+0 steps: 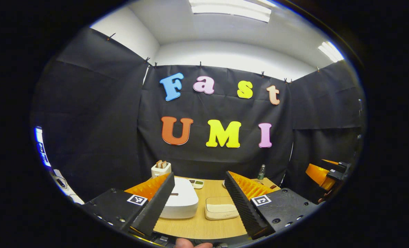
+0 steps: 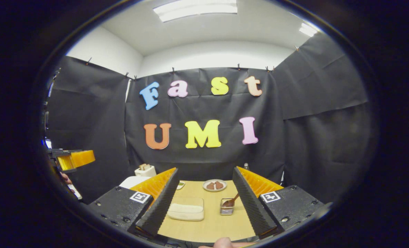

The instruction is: Close the left gripper, press the button to open the rice cooker; take a wooden spoon from the chopstick holder with the right hand, scoop a spoonful of rice and pour it into the rice cooker, then put the wooden spoon back into the chopstick holder.

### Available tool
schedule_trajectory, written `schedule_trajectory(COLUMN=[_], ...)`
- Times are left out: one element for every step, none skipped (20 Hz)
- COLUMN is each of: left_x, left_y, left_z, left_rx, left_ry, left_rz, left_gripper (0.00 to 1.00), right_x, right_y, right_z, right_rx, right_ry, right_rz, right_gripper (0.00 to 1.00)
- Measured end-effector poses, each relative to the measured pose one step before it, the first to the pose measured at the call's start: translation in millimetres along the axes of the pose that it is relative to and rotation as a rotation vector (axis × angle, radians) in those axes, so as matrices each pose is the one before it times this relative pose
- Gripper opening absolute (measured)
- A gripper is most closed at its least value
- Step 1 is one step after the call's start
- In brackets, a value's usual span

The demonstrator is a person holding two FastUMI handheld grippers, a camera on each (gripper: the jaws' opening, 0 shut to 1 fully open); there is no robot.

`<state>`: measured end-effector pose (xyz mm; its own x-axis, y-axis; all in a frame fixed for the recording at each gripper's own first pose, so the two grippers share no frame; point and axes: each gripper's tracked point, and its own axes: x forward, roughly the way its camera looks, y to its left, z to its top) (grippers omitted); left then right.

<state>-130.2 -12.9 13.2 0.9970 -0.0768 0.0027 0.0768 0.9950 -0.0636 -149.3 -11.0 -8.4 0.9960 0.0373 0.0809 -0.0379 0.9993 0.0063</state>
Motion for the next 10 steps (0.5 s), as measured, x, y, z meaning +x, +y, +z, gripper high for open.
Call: schedule_trajectory(left_x=[-5.34,-4.24,-4.02,-4.55,-4.04,-4.36,-4.78,-4.34,-1.71,-2.1], left_y=[-1.29,-0.3,0.44,1.23,3.72,1.34,-2.23,-0.59,-0.91,-1.7], left_z=[-2.56,-2.63,-3.2,-2.7,-3.73,-4.68,-3.73,-2.89,-2.62,-3.05], left_rx=[0.01194,0.01766,0.01798,0.01939,0.01476,0.00509,0.00342,0.00167,0.00169,0.0033], left_ry=[-0.00355,-0.01014,-0.00656,-0.01074,-0.0043,0.00137,-0.00081,0.00046,-0.00393,0.00143], left_rz=[0.00294,0.00604,0.00388,0.00944,0.01433,0.00868,0.00501,0.00043,-0.00441,-0.00729], left_gripper=[0.94,0.94,0.94,0.94,0.94,0.94,0.94,0.94,0.94,0.94], right_x=[-3.78,-3.43,-2.46,-1.7,-2.43,-0.75,-2.77,-1.41,-1.21,-1.16], right_y=[1.0,0.45,1.27,1.92,1.84,0.48,1.16,2.28,1.1,-0.33], right_z=[-2.62,-2.32,-1.54,-3.97,-3.9,-5.25,-5.64,-5.17,-4.47,-5.25], right_rx=[0.00274,0.00507,0.00274,0.00155,-0.00183,-0.00135,0.00058,0.00545,0.0025,0.00033], right_ry=[0.00137,-0.00274,-0.00041,0.00139,0.00363,0.00771,0.00981,0.0079,0.00941,0.01021], right_rz=[-0.00056,-0.00261,-0.00076,0.00249,0.0029,0.00198,0.00272,0.00102,-0.00176,0.00079], right_gripper=[0.99,1.0,1.0,0.99,1.0,0.99,1.0,0.99,0.99,1.0])
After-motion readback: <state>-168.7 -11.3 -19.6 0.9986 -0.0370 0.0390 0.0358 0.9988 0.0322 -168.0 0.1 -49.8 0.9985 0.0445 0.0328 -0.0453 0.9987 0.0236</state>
